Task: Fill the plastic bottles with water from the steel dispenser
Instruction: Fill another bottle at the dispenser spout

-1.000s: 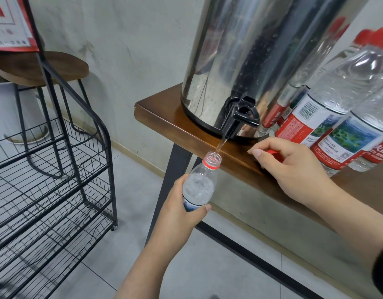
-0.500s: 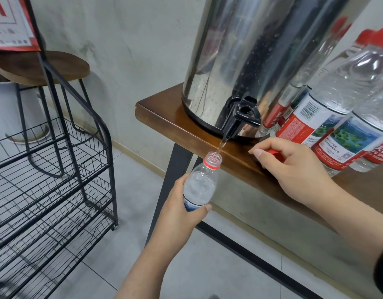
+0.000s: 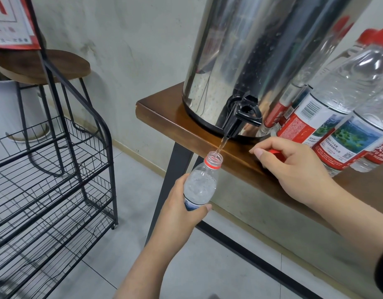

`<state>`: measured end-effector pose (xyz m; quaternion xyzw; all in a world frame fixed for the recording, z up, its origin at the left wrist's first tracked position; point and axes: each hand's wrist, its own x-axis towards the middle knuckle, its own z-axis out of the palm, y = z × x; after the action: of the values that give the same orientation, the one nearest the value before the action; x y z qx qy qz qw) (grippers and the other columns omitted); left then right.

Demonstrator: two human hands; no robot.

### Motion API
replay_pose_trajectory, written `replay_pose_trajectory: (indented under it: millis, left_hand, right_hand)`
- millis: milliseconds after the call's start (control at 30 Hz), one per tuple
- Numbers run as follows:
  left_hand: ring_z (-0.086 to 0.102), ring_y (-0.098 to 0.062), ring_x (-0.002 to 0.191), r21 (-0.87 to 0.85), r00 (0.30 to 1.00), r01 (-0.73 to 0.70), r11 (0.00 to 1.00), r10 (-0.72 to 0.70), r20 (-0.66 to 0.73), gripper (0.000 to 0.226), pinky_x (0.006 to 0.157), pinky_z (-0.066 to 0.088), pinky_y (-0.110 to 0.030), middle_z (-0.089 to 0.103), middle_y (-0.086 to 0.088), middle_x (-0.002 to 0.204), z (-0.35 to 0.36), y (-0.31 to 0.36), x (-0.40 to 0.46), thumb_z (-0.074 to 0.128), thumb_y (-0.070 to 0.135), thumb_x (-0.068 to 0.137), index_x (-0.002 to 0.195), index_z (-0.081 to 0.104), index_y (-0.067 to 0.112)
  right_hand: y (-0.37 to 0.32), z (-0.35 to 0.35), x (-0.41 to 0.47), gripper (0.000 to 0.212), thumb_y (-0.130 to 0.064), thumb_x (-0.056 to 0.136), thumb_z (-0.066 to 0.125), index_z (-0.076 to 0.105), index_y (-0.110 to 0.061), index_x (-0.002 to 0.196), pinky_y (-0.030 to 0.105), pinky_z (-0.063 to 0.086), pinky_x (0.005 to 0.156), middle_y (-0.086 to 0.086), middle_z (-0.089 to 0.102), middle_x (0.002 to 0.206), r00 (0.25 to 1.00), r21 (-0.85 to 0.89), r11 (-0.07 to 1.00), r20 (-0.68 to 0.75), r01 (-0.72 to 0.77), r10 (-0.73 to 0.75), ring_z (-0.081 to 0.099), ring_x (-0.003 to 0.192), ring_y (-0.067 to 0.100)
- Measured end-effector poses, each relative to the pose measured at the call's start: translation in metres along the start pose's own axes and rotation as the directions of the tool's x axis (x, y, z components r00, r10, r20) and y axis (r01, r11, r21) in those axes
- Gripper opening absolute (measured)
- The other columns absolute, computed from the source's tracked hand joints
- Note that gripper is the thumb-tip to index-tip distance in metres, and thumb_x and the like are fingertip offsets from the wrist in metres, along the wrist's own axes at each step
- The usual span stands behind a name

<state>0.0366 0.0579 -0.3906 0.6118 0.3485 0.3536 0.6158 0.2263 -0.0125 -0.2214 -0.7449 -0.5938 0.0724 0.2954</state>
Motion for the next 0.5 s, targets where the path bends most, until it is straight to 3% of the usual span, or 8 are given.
replay_pose_trajectory:
  millis: [333, 500]
  left_hand:
    - [0.057, -0.006, 0.121, -0.011, 1.000, -0.019, 1.000, 0.019, 0.002, 0.072, 0.083, 0.050, -0.006, 0.056, 0.024, 0.129, -0.0007, 0.0023, -0.0012, 0.085, 0.024, 0.083, 0.133, 0.041, 0.052]
    - [0.061, -0.019, 0.120, -0.022, 1.000, -0.005, 1.000, 0.005, 0.008, 0.073, 0.078, 0.054, -0.011, 0.058, 0.019, 0.129, -0.0001, 0.0002, -0.0001, 0.085, 0.024, 0.083, 0.137, 0.042, 0.049]
  right_hand:
    - [0.0005, 0.0007, -0.0005, 0.013, -0.034, 0.097, 0.060, 0.071, -0.039, 0.091, 0.005, 0.039, 0.064, -0.028, 0.066, 0.085, 1.000, -0.008, 1.000, -0.006, 0.009, -0.009, 0.061, 0.085, -0.003]
    - [-0.0001, 0.0003, 0.0000, 0.013, -0.034, 0.097, 0.060, 0.071, -0.040, 0.091, 0.004, 0.039, 0.064, -0.027, 0.067, 0.086, 1.000, -0.003, 1.000, -0.009, 0.010, -0.010, 0.061, 0.085, -0.003]
